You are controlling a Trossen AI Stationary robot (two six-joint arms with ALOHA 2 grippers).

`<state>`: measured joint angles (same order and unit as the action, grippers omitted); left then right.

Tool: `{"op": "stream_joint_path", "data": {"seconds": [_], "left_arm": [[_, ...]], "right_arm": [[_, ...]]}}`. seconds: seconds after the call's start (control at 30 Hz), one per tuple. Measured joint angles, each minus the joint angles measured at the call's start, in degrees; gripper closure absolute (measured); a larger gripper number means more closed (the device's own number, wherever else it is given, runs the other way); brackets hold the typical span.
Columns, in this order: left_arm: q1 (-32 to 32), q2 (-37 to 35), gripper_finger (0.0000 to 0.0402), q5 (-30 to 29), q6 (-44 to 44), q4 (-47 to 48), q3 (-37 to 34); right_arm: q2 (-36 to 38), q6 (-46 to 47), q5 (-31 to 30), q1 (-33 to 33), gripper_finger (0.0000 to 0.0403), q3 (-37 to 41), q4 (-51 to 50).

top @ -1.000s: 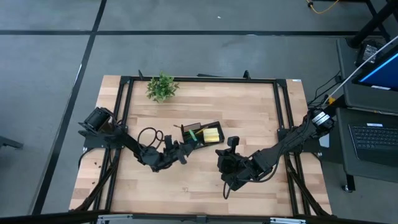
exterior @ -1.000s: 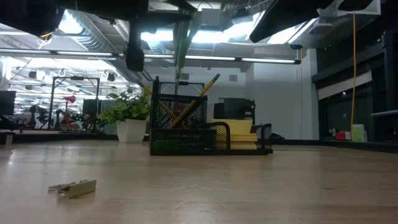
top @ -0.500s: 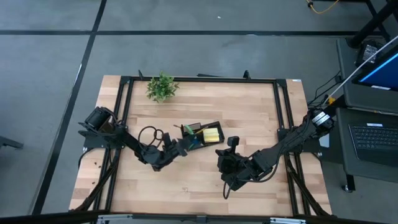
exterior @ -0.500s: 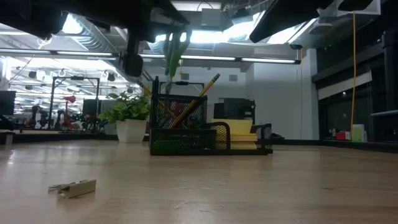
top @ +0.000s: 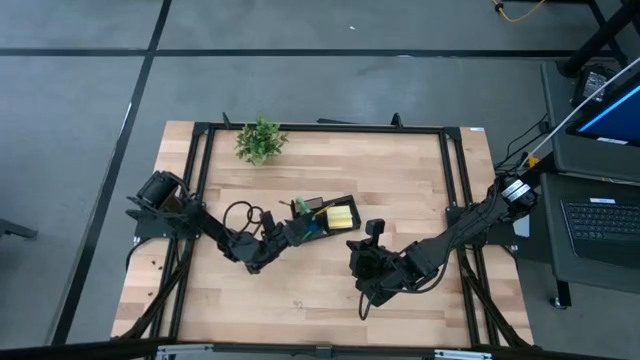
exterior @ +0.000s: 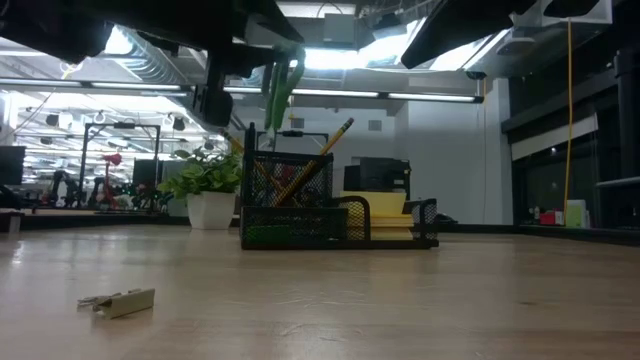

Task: Pick and place office supplies into organizer
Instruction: Put the green scissors into the black desk organizer

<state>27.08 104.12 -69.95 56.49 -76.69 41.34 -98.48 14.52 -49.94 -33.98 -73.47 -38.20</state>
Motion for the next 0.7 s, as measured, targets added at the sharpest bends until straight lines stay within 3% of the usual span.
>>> {"op": "stream_joint_path", "data": {"seconds": [0.4, 0.7], "left_arm": [[-2.5, 0.0, 0.0277, 0.5, -2.5, 0.2, 0.0], [-3.7, 0.0, 0.0268, 0.4, -8.0, 0.2, 0.0]], "right_arm": [[0.0, 0.2, 0.5, 0.0, 0.0398, 0.0, 0.1], [0.0, 0.2, 0.6, 0.0, 0.0398, 0.0, 0.1]]}}
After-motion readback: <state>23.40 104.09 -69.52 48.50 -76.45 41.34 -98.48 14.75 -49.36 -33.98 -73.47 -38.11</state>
